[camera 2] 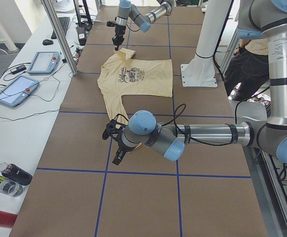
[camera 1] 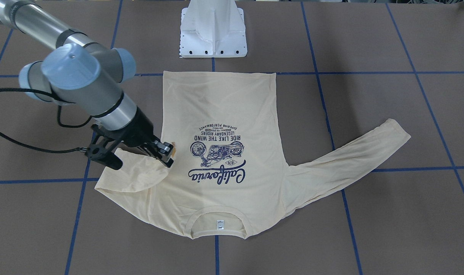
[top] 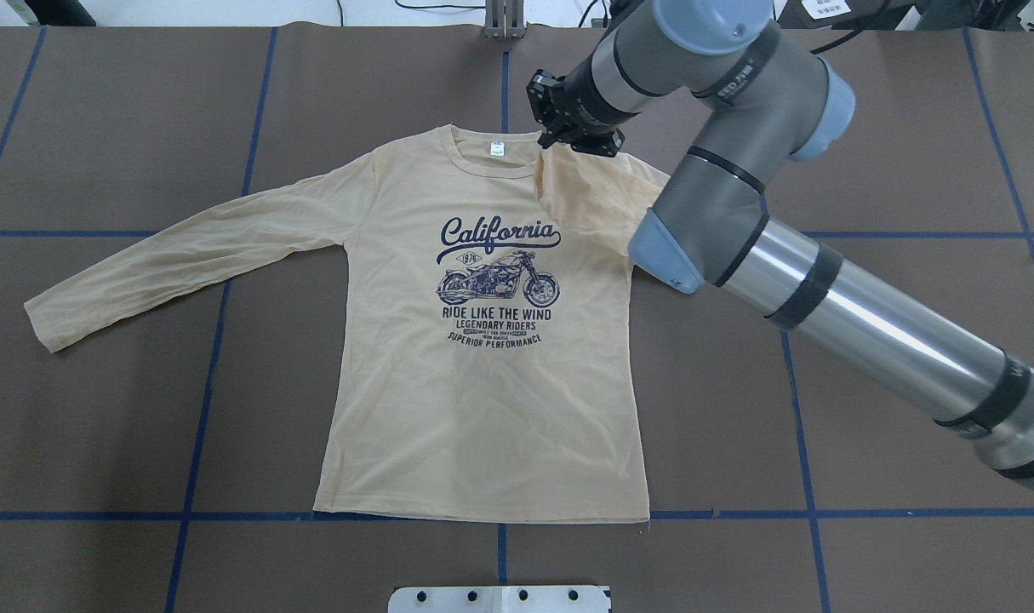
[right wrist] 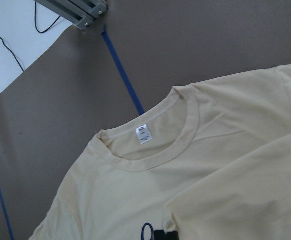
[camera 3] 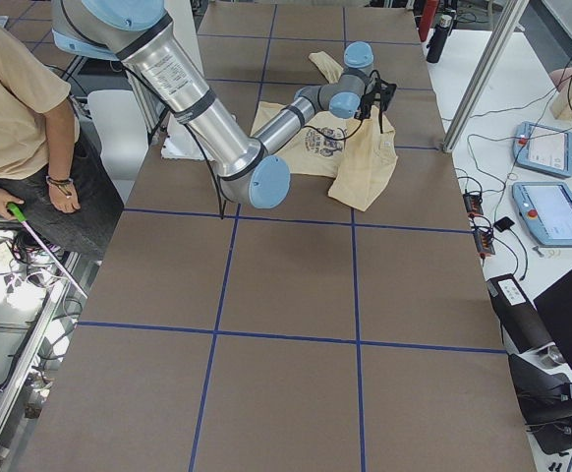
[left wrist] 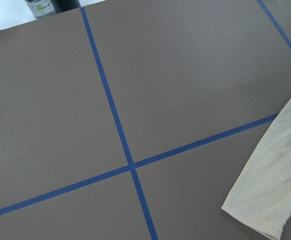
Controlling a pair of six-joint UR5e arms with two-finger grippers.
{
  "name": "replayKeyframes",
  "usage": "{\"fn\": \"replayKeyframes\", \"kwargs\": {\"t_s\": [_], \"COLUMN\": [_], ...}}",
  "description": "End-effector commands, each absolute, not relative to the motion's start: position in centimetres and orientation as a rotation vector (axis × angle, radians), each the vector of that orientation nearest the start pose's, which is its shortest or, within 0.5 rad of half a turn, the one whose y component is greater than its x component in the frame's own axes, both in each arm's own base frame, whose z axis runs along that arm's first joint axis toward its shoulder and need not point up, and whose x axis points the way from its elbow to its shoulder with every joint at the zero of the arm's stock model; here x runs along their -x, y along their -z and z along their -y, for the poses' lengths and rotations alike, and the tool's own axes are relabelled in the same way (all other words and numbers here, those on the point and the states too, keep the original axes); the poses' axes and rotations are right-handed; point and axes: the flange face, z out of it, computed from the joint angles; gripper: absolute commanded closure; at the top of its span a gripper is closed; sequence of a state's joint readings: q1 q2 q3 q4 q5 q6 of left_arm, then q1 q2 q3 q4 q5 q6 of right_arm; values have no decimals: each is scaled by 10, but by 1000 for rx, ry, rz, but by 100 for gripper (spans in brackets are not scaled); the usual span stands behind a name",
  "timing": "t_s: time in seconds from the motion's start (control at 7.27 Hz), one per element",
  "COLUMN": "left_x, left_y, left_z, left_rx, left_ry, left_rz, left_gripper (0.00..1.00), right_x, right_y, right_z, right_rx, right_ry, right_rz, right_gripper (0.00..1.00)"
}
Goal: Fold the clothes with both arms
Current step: 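Carry the sleeve across the shirt toward the collar and release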
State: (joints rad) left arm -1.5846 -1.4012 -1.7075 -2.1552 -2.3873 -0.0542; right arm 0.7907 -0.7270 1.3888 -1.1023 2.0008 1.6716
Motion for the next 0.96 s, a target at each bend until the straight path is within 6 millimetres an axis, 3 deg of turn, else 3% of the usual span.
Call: {"fn": "replayKeyframes", "kwargs": {"t_s": [0.0, 0.28, 0.41, 0.83], "left_x": [67, 67, 67, 67], "left_y": [-600, -601, -601, -598], "left_z": [440, 440, 440, 440], "left_rx": [-502, -503, -502, -507], "left_ry": [-161, -162, -161, -161], "left_rz": [-806, -804, -805, -804], "left_gripper": [0, 0, 0, 0], "right_x": [492, 551, 563, 635], "right_y": [-67, -18, -6, -7], "right_z": [588, 559, 551, 522], "right_rx": [-99, -254, -262, -309], "right_ry": [-466, -363, -334, -316], "right_rz": [1257, 1244, 1249, 1251], "right_gripper": [100, 100, 100, 100]}}
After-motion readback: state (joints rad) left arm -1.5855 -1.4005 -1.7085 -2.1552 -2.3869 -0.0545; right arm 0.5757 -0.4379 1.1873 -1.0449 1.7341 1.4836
